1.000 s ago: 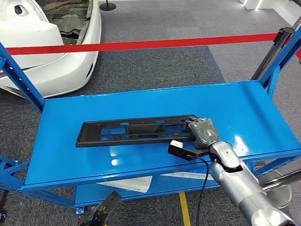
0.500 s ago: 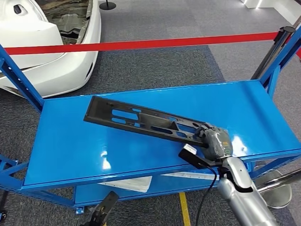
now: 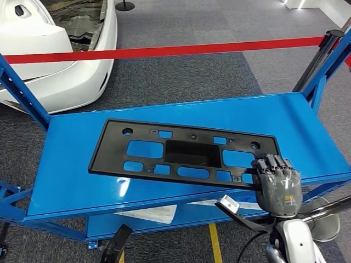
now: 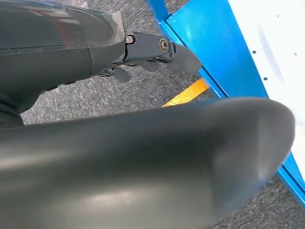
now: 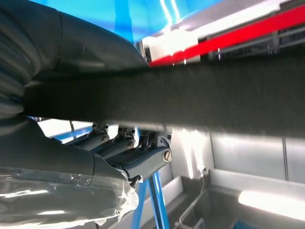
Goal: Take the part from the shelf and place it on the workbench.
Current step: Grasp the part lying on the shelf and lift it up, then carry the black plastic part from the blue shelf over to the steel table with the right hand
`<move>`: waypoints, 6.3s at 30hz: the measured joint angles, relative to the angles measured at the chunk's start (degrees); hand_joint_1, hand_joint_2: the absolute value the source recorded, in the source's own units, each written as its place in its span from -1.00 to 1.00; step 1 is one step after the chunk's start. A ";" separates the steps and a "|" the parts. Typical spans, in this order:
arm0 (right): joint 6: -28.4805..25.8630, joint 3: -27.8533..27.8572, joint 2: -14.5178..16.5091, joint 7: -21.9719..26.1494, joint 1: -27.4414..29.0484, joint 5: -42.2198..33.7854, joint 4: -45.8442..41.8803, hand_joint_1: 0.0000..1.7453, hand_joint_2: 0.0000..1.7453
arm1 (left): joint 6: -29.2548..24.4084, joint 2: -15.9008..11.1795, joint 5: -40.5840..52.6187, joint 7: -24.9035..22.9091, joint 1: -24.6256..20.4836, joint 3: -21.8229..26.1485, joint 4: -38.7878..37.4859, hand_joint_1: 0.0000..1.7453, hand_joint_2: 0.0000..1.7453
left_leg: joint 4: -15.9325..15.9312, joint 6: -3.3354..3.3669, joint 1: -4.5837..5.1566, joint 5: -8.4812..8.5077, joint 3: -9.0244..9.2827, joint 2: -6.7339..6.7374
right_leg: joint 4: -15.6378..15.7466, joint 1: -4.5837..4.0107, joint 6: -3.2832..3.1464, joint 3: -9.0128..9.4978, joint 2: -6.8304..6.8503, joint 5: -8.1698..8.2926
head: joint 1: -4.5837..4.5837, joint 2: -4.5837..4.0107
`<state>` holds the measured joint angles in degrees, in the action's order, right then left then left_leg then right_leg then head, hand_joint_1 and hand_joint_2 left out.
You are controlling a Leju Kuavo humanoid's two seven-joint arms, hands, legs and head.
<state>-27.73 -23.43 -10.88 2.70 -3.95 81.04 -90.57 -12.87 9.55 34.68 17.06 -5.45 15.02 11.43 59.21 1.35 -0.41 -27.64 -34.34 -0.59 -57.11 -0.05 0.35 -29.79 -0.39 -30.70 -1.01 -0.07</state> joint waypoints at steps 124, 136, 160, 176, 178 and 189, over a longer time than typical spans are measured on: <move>-5.37 -0.38 3.63 -6.02 10.50 8.97 -13.68 1.00 1.00 | -6.93 1.22 3.20 1.63 1.26 8.75 0.00 -1.00 1.00 | -1.69 1.19 -0.12 0.01 1.79 0.82 | -17.15 0.99 2.38 -9.38 0.32 -5.77 | 0.18 0.00; -4.64 -2.67 3.39 -7.06 9.36 9.01 -13.19 1.00 1.00 | -6.52 1.44 3.99 1.57 1.40 9.04 0.00 -1.00 1.00 | 3.62 -1.38 0.00 -3.06 -3.29 0.52 | 3.74 0.11 -1.79 1.87 0.90 2.48 | 0.01 0.00; -5.85 -4.72 3.41 -8.71 9.51 8.68 -13.00 1.00 1.00 | -6.47 1.62 4.19 1.31 1.03 9.27 0.00 -1.00 1.00 | -1.96 1.62 1.45 2.34 -0.08 0.91 | 0.03 -1.29 -1.86 4.00 0.47 -0.59 | 0.13 0.00; -6.52 -5.27 3.49 -7.36 10.06 4.12 -13.22 1.00 1.00 | -6.50 1.40 4.28 1.79 0.82 9.76 0.00 -1.00 1.00 | -0.02 -2.33 -0.62 -4.98 7.21 0.47 | -1.90 0.00 -0.31 -7.29 1.21 5.85 | -0.40 0.00; -6.59 -5.28 3.46 -6.81 10.24 2.17 -13.24 1.00 1.00 | -6.50 1.40 4.44 1.82 0.92 9.88 0.00 -1.00 1.00 | -1.01 -1.17 -0.36 -5.36 7.26 0.41 | -2.19 0.04 0.33 -7.92 1.16 6.83 | -0.47 0.00; -7.03 -5.61 3.39 -5.57 11.16 -0.56 -13.63 1.00 1.00 | -6.49 1.42 5.08 1.79 0.93 10.10 -0.02 -1.00 1.00 | -0.66 1.25 0.71 0.94 0.02 1.02 | -7.81 -0.18 -0.06 -1.49 0.47 -0.83 | -0.48 0.00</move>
<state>-34.76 -29.04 -7.50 -2.86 7.22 80.48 -104.20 -19.37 10.97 39.76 18.85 -4.52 25.12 11.41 58.55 2.60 0.29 -26.70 -34.31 0.43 -64.92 -0.23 0.29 -31.28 0.08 -31.53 -1.48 -0.07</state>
